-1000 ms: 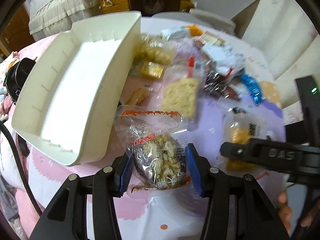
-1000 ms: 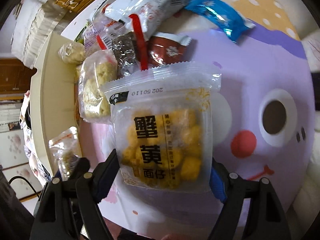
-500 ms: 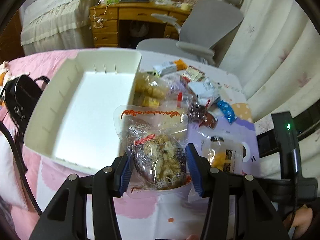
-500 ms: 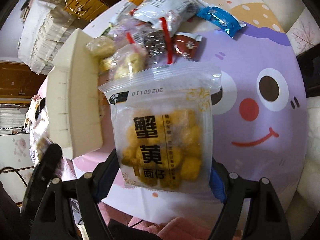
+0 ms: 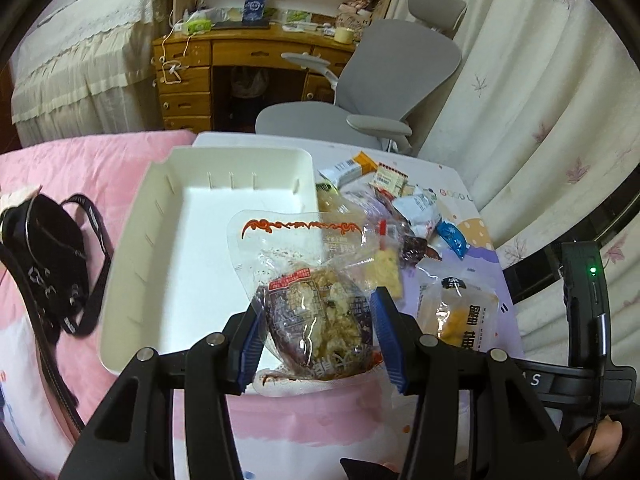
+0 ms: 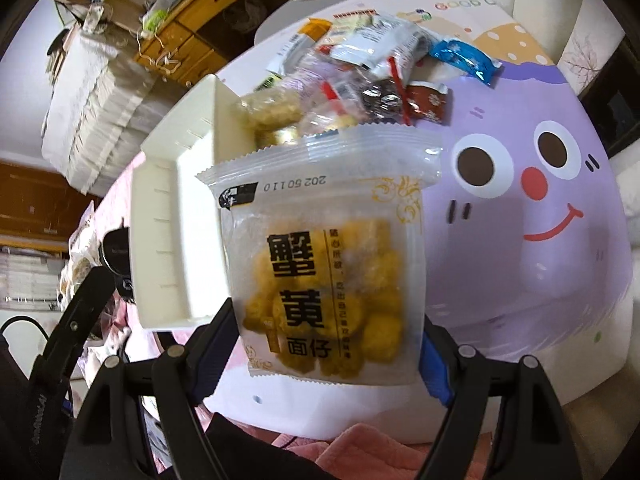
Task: Organize snacks
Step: 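Carry both bags into the white tray and open both grippers, then move the left gripper back over the snack pile, then grasp the clear bag of square pastry with the left gripper while the right grasps the blue foil wrapper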
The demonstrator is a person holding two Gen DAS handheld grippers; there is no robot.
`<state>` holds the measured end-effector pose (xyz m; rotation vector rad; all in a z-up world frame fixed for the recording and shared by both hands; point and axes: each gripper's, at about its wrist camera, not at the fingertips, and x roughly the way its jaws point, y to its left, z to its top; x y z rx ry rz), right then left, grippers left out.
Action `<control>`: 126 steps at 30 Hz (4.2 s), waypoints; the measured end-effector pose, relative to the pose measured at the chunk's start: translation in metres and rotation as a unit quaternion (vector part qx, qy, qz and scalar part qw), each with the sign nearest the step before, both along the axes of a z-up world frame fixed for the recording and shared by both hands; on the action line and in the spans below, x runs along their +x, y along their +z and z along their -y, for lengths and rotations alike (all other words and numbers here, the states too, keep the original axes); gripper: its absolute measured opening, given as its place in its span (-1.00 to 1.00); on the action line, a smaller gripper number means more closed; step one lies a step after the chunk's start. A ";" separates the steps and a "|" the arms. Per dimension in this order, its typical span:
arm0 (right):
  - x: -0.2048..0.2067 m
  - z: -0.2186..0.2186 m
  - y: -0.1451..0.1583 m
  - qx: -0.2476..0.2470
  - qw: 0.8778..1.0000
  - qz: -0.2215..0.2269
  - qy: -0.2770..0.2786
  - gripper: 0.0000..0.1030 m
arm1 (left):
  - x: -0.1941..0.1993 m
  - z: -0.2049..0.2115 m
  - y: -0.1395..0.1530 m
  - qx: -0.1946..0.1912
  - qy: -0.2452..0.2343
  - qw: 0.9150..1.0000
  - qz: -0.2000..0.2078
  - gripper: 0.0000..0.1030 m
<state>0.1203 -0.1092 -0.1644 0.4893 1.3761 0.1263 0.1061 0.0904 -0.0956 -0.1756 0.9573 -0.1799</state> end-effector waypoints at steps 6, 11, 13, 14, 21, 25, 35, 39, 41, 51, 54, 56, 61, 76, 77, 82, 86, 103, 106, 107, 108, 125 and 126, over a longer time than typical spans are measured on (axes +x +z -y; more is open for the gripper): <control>-0.002 -0.034 0.013 0.005 0.999 0.037 -0.024 0.55 | 0.010 -0.051 0.013 0.004 -0.023 0.999 0.032 -0.05; -0.008 -0.070 0.018 0.020 0.997 0.066 -0.036 0.55 | 0.015 -0.086 0.010 0.015 -0.034 0.999 0.030 -0.05; -0.011 -0.085 0.019 0.028 0.996 0.077 -0.038 0.55 | 0.016 -0.100 0.010 0.028 -0.026 0.999 0.038 -0.05; -0.012 -0.091 0.020 0.033 0.995 0.081 -0.038 0.55 | 0.016 -0.106 0.010 0.031 -0.025 0.998 0.042 -0.05; -0.017 -0.134 0.020 0.065 0.992 0.101 -0.026 0.55 | 0.013 -0.147 0.008 0.045 -0.006 0.998 0.042 -0.03; -0.018 -0.148 0.018 0.075 0.991 0.105 -0.023 0.59 | 0.011 -0.158 0.002 0.044 -0.011 0.999 0.029 0.49; -0.037 -0.140 0.008 0.067 0.992 0.084 -0.060 0.63 | -0.002 -0.150 -0.001 0.042 -0.029 0.999 0.020 0.68; -0.046 -0.134 0.007 0.068 0.992 0.082 -0.070 0.63 | -0.008 -0.140 -0.002 0.039 -0.040 0.998 0.017 0.68; -0.053 -0.130 0.008 0.067 0.991 0.082 -0.077 0.63 | -0.011 -0.135 -0.002 0.032 -0.047 0.998 0.018 0.68; -0.085 -0.090 0.023 0.039 0.987 0.101 -0.120 0.63 | -0.018 -0.087 -0.005 0.005 -0.087 0.996 0.010 0.68; -0.095 -0.067 0.036 0.011 0.982 0.131 -0.138 0.63 | -0.018 -0.071 -0.003 0.004 -0.102 0.995 0.010 0.68; -0.101 -0.053 0.044 0.001 0.978 0.150 -0.146 0.63 | -0.018 -0.058 -0.001 0.007 -0.114 0.993 0.012 0.68; -0.110 -0.018 0.050 -0.026 0.972 0.173 -0.160 0.63 | -0.016 -0.020 0.000 0.021 -0.131 0.991 0.001 0.68; -0.090 0.088 0.059 -0.061 0.973 0.167 -0.150 0.63 | 0.009 0.090 -0.001 0.021 -0.138 0.990 -0.036 0.68; -0.086 0.095 0.061 -0.064 0.973 0.168 -0.143 0.63 | 0.011 0.095 -0.002 0.022 -0.135 0.990 -0.039 0.68; -0.066 0.120 0.064 -0.075 0.976 0.176 -0.108 0.63 | 0.024 0.123 -0.014 0.026 -0.109 0.992 -0.061 0.68; -0.050 0.136 0.063 -0.086 0.976 0.188 -0.076 0.63 | 0.036 0.140 -0.027 0.032 -0.084 0.993 -0.082 0.68; 0.035 0.177 0.028 -0.143 0.966 0.213 0.026 0.63 | 0.098 0.178 -0.110 0.077 0.001 0.981 -0.176 0.68; 0.052 0.179 0.015 -0.152 0.963 0.220 0.037 0.63 | 0.108 0.180 -0.124 0.084 0.011 0.979 -0.185 0.68; 0.056 0.180 0.012 -0.156 0.962 0.222 0.041 0.63 | 0.111 0.180 -0.127 0.087 0.016 0.979 -0.186 0.68; 0.061 0.180 0.008 -0.160 0.960 0.225 0.044 0.63 | 0.113 0.179 -0.131 0.091 0.025 0.978 -0.185 0.68; 0.115 0.168 -0.071 -0.209 0.934 0.276 0.088 0.63 | 0.141 0.174 -0.190 0.116 0.061 0.977 -0.169 0.68; 0.117 0.166 -0.076 -0.212 0.933 0.275 0.096 0.63 | 0.142 0.173 -0.191 0.116 0.061 0.977 -0.169 0.68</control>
